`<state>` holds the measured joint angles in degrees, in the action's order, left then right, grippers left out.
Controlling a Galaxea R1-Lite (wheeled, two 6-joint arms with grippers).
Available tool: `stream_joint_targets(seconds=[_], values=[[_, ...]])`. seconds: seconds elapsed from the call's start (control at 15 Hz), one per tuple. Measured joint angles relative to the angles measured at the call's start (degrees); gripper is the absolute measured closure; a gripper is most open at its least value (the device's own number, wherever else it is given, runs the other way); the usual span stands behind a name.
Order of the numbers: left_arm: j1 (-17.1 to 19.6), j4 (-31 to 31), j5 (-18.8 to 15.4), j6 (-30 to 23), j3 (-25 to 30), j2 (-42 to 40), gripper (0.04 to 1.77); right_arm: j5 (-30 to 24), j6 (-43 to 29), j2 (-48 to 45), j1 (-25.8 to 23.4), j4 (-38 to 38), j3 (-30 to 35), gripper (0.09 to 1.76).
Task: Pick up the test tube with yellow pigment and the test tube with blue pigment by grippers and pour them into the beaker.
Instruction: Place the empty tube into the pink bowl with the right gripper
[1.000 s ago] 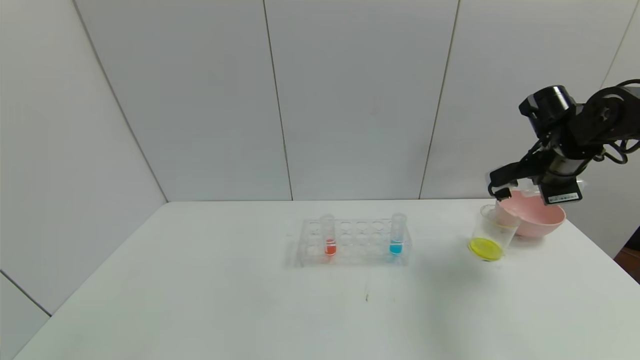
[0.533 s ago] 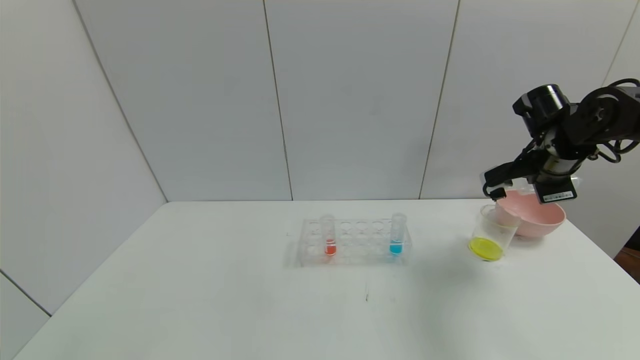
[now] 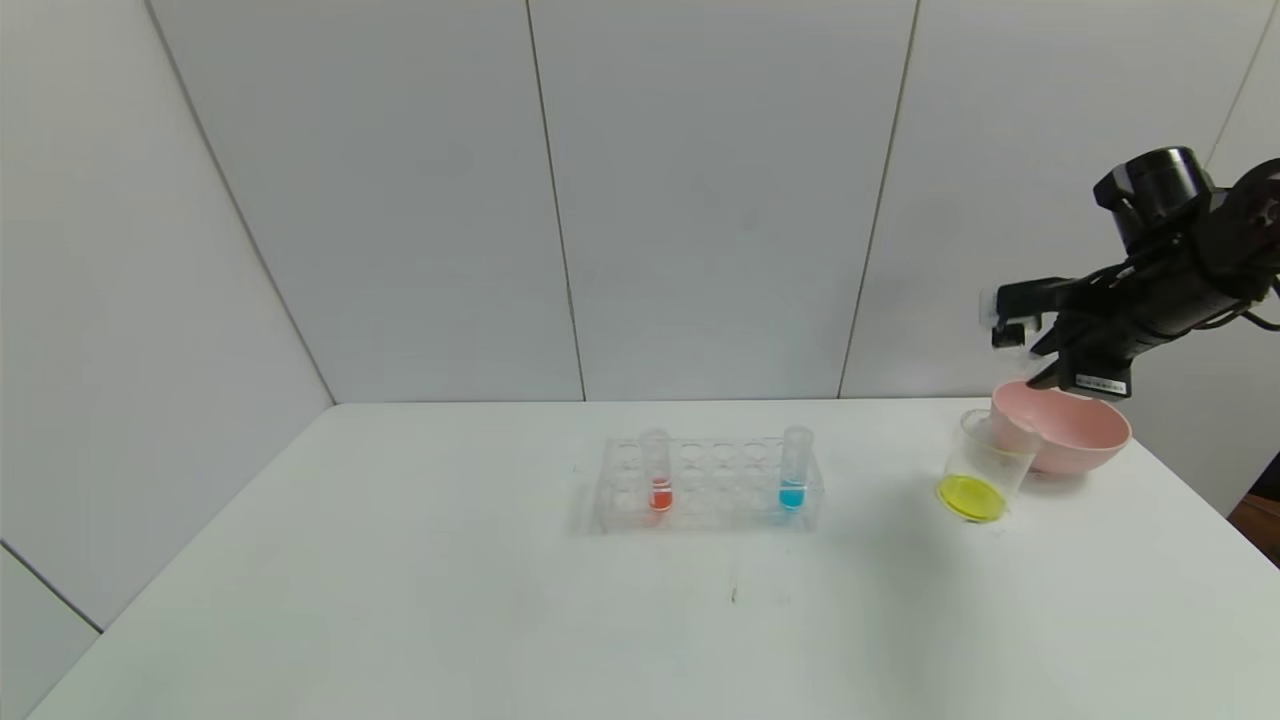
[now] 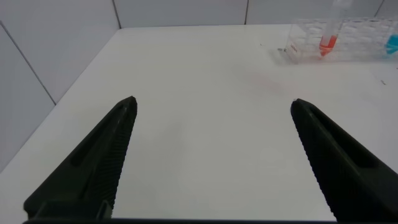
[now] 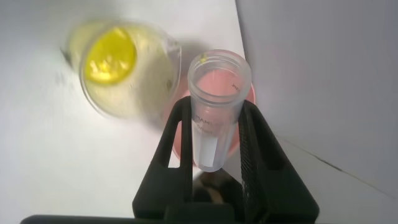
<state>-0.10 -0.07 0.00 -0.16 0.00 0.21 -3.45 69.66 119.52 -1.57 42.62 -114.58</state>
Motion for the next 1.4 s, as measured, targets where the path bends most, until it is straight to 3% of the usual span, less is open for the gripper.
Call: stream_joint_targets(seconds=[0.2,0.47,0.67,1.0,1.2,1.4], values=[[0.0,0.0,0.0,-0.02,0.0,0.0,0.05,-14.4,-17.03,-1.19,-3.17,-5.36,0.06,1.34],[0.0,0.0,0.0,0.0,0.0,0.0,0.05,-24.87,-35.34,-4.99,-7.0,-12.9,3.52,1.34],[0.0,0.0,0.0,0.0,0.0,0.0,0.05,-27.12,-43.85,-8.63,-9.64,-26.17,13.59,1.34],[0.0,0.0,0.0,-0.02,0.0,0.0,0.05,-28.54,-58.09,-15.24,-14.17,-66.23,40.59,1.34],[0.0,0.0,0.0,-0.02,0.0,0.0,0.05,-28.6,-64.16,-18.22,-19.5,-73.22,49.01,1.34],[0.0,0.02,0.0,-0.02,0.0,-0.02,0.05,-28.16,-64.49,-17.73,-20.94,-74.14,49.9,1.34]])
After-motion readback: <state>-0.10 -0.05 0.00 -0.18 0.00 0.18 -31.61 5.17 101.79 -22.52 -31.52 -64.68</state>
